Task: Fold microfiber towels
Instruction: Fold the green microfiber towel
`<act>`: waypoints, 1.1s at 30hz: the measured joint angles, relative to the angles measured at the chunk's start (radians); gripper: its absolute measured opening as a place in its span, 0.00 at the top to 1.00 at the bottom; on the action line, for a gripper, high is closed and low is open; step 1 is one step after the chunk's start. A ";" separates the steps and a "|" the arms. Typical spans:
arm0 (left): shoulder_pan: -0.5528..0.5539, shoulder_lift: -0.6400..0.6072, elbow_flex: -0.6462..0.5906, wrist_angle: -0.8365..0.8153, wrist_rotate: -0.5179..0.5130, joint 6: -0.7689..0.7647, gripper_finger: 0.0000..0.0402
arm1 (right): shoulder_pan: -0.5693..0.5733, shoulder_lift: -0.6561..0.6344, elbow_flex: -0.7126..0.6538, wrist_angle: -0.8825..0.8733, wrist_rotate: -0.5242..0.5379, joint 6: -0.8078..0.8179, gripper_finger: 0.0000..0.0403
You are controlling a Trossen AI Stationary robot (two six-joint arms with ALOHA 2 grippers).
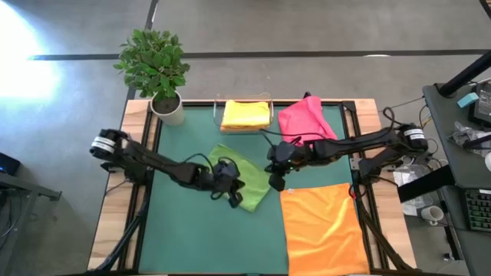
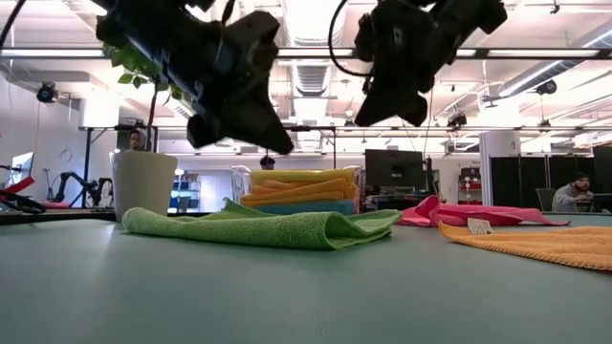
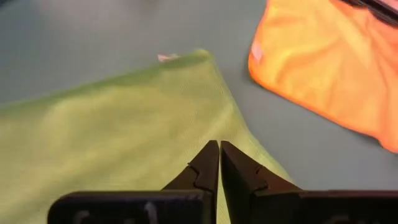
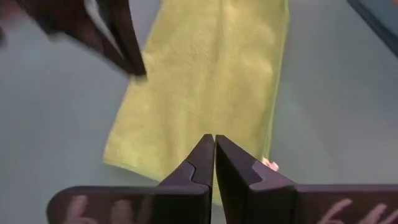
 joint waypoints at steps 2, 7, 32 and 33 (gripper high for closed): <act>-0.020 0.038 0.001 0.021 0.003 -0.001 1.00 | 0.000 -0.009 0.000 0.001 0.000 0.000 0.98; -0.057 0.123 0.026 0.047 0.040 -0.033 1.00 | 0.000 -0.010 -0.001 -0.002 0.001 -0.002 0.98; -0.078 0.138 0.046 -0.344 0.338 -0.136 1.00 | 0.000 0.007 -0.028 -0.036 0.000 -0.002 0.98; -0.078 0.122 0.046 -0.406 0.343 -0.125 1.00 | 0.000 0.007 -0.030 -0.035 0.000 -0.002 0.98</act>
